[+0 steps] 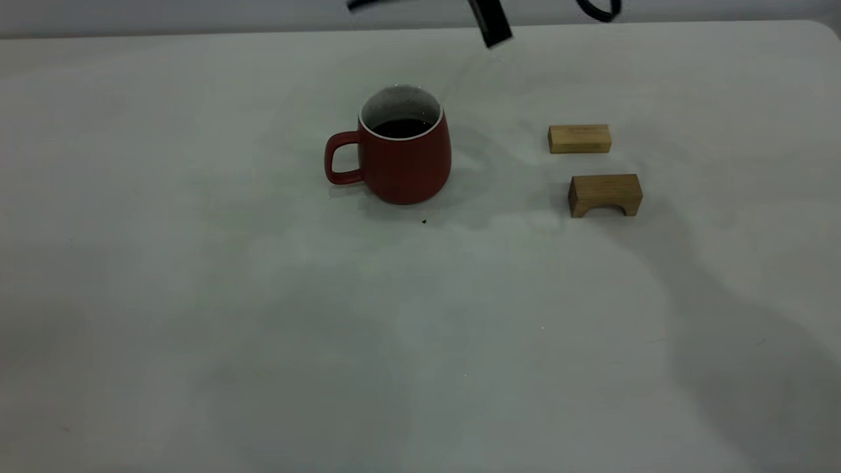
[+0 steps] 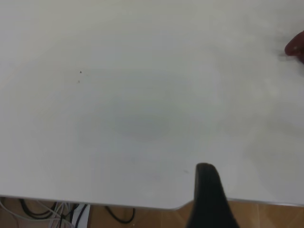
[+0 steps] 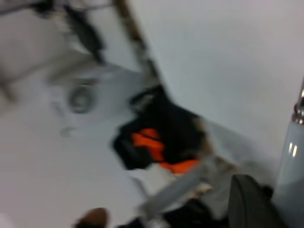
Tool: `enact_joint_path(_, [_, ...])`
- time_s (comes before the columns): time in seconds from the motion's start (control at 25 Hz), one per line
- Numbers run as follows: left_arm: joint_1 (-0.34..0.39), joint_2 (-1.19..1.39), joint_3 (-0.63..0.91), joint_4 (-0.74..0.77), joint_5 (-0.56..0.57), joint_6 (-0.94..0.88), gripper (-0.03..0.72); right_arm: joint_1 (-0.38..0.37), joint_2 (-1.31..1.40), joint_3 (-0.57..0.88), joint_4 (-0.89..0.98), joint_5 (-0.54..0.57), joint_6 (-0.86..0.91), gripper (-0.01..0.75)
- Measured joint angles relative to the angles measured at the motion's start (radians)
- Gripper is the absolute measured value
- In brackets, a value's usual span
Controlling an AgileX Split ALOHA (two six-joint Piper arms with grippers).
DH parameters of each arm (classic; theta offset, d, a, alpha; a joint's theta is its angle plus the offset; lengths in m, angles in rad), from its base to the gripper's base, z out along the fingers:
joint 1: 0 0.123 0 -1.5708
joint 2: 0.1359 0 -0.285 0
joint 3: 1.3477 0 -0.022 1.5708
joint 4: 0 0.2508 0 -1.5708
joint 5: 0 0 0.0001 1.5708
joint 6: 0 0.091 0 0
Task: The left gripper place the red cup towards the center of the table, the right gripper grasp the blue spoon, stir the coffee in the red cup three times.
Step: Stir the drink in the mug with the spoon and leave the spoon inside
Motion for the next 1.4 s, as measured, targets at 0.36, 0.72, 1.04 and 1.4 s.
enact_joint_path(0.36, [0.0,0.0,0.0,0.0,0.0,0.0,0.551,0.0,0.0,0.0,0.189,0.014,0.491,0.133])
enact_joint_path(0.72, [0.0,0.0,0.0,0.0,0.0,0.0,0.551,0.005,0.122,-0.072,0.316,0.069,0.869,0.133])
enact_joint_path(1.04, [0.0,0.0,0.0,0.0,0.0,0.0,0.551,-0.028,0.299,-0.163,0.315,0.069,0.879,0.133])
enact_joint_path(1.4, [0.0,0.0,0.0,0.0,0.0,0.0,0.551,-0.027,0.336,-0.121,0.323,0.057,0.895,0.133])
